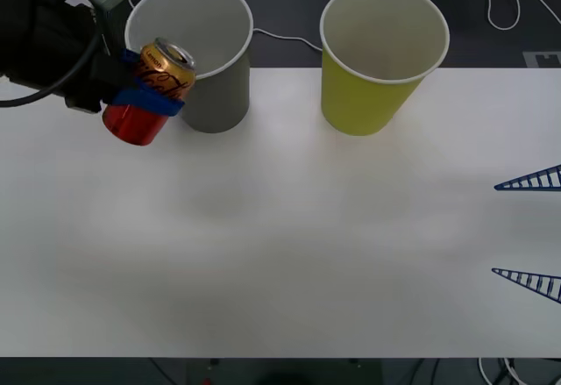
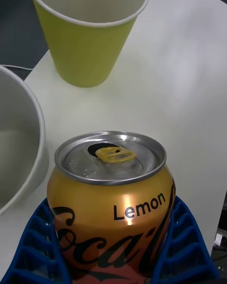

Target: Put the can into the green bin and the plastic bottle into the gray bin

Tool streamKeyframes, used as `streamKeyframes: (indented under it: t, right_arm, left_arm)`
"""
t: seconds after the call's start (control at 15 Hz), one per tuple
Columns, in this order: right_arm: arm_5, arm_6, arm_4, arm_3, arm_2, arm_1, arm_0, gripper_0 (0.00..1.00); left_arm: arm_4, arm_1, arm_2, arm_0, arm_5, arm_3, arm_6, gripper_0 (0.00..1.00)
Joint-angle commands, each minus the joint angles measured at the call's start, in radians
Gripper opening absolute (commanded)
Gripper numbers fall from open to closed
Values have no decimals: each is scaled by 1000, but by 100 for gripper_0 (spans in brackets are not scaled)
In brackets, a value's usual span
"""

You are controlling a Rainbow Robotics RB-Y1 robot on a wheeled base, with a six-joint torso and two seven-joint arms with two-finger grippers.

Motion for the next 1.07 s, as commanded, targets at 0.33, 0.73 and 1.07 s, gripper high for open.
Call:
streamKeyframes:
  t: [0.33, 0.73, 1.07]
  right_arm:
    - [0, 0, 0, 0, 0, 0, 0, 100]
    - [0, 0, 0, 0, 0, 0, 0, 100]
    - [0, 0, 0, 0, 0, 0, 0, 100]
  left_arm:
    - [-61, -77, -301, -406, -7, 179, 89, 0]
    - [-162, -241, -431, -611, -5, 351, 136, 1]
    - [-230, -356, -518, -752, 64, 532, 170, 1]
